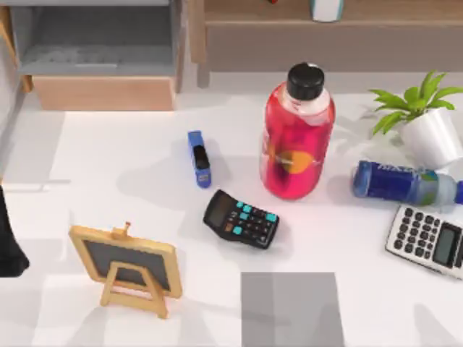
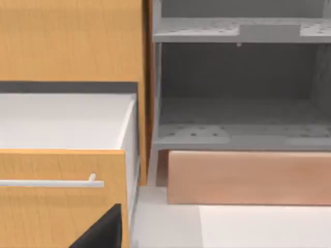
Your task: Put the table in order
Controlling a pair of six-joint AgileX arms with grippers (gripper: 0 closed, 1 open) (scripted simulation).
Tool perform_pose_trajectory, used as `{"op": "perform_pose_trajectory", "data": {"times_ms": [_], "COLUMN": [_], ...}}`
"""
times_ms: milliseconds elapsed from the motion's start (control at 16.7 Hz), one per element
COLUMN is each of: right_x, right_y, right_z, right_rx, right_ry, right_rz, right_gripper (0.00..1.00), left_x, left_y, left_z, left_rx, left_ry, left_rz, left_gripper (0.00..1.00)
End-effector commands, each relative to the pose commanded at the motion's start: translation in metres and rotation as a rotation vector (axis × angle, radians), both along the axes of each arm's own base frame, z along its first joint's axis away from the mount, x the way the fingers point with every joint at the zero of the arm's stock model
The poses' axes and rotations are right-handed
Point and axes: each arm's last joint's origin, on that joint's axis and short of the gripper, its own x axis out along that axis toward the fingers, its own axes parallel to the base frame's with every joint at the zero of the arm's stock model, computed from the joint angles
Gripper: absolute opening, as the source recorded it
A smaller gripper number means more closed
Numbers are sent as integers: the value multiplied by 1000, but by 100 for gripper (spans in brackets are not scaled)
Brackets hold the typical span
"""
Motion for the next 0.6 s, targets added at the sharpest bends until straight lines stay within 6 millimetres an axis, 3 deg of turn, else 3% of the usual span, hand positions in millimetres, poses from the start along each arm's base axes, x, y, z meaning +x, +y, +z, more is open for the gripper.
{"op": "perform_pose_trajectory", "data": {"times_ms": [300,600], "right_x": [0,0], "right_y": [0,0], "right_z": [0,0], "right_rx": [0,0], "right_ry": [0,0], "right_rz": [0,0], "right_gripper": [100,100], "left_x": [0,12], "left_y": [1,6], "left_z": [10,60], "left_rx": [6,30], "left_ry": [28,185], "left_rz": [5,43], "left_gripper": [100,100]}}
